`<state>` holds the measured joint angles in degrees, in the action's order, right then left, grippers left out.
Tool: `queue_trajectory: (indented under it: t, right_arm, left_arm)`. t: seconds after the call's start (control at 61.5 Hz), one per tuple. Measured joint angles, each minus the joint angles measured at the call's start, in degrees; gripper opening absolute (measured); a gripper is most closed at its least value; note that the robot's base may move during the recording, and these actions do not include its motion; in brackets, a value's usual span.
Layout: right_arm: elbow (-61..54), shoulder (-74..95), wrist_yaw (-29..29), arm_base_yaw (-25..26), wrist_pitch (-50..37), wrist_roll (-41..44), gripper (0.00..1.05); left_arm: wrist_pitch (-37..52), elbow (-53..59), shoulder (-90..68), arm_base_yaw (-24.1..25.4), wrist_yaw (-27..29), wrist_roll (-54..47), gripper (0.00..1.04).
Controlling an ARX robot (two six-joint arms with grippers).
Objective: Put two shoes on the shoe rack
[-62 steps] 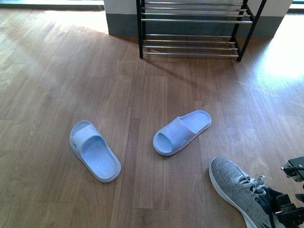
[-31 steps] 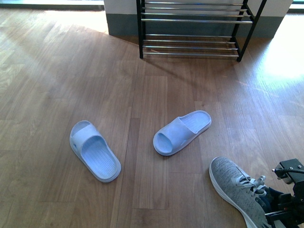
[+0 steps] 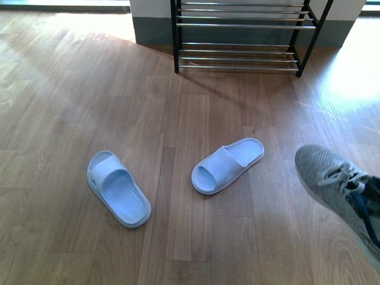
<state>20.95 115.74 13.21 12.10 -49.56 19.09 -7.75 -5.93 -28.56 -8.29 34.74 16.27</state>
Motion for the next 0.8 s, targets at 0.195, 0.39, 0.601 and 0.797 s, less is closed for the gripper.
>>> queue_trajectory:
  t: [0.195,0.39,0.601,0.797]
  right_arm:
    - [-7.04,-33.35,5.33,-1.42,19.12,-0.24,0.01]
    - [-6.97,-65.72,10.51,-1.75,41.97,0.0,0.01]
    - [-4.07,-95.45,15.26,-0.35,63.06,0.15,0.01]
    - [-3.67,-97.26,15.63,-0.35,63.67,0.15,0.01]
  left_arm:
    - [0.0,0.0,0.0,0.0,0.0,0.0,0.02]
    - [0.0,0.0,0.0,0.0,0.0,0.0,0.02]
    - [0.0,0.0,0.0,0.0,0.0,0.0,0.02]
    - [0.0,0.0,0.0,0.0,-0.02,0.0,0.02]
